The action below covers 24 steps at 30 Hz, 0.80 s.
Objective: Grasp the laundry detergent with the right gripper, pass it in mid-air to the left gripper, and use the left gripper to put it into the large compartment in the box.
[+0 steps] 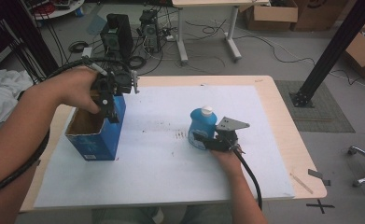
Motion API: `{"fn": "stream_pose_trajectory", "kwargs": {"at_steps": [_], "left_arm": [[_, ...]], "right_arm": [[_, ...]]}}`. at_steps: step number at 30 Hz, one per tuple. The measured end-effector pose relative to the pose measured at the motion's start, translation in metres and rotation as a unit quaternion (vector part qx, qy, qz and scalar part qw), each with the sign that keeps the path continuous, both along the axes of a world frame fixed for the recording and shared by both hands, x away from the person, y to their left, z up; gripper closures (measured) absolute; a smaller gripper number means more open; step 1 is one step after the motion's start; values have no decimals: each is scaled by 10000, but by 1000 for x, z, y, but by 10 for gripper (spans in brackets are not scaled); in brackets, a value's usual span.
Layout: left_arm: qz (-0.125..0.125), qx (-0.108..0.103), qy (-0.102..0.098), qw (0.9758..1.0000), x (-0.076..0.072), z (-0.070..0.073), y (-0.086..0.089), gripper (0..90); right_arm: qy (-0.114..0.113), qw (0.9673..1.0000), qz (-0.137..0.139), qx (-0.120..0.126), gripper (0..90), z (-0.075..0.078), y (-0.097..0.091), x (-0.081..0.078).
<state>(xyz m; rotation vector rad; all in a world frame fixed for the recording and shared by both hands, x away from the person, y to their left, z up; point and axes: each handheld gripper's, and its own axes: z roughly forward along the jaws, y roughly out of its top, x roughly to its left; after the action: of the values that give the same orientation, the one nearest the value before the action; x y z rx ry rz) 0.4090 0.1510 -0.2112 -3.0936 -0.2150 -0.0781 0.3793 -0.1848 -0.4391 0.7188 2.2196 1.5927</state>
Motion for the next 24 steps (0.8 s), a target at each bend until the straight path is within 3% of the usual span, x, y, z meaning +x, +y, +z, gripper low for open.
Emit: {"fn": "stream_pose_trajectory", "kwargs": {"at_steps": [4,13,14,19,24], "left_arm": [[-24,9,-2,10000,-1,0,-2,1],[-138,66,-12,9999,-6,3,-9,1],[-149,63,-8,9999,-7,3,-11,1],[-219,77,-10,9997,-11,4,-17,1],[-313,97,6,9995,-16,3,-25,1]], "right_arm": [[22,9999,44,-121,436,3,1,0],[1,9979,572,-319,438,25,4,-9],[-2,9967,739,-349,439,32,5,-12],[-52,9940,1030,-353,440,45,5,-18],[-108,9886,1444,-409,439,61,8,-25]]}}
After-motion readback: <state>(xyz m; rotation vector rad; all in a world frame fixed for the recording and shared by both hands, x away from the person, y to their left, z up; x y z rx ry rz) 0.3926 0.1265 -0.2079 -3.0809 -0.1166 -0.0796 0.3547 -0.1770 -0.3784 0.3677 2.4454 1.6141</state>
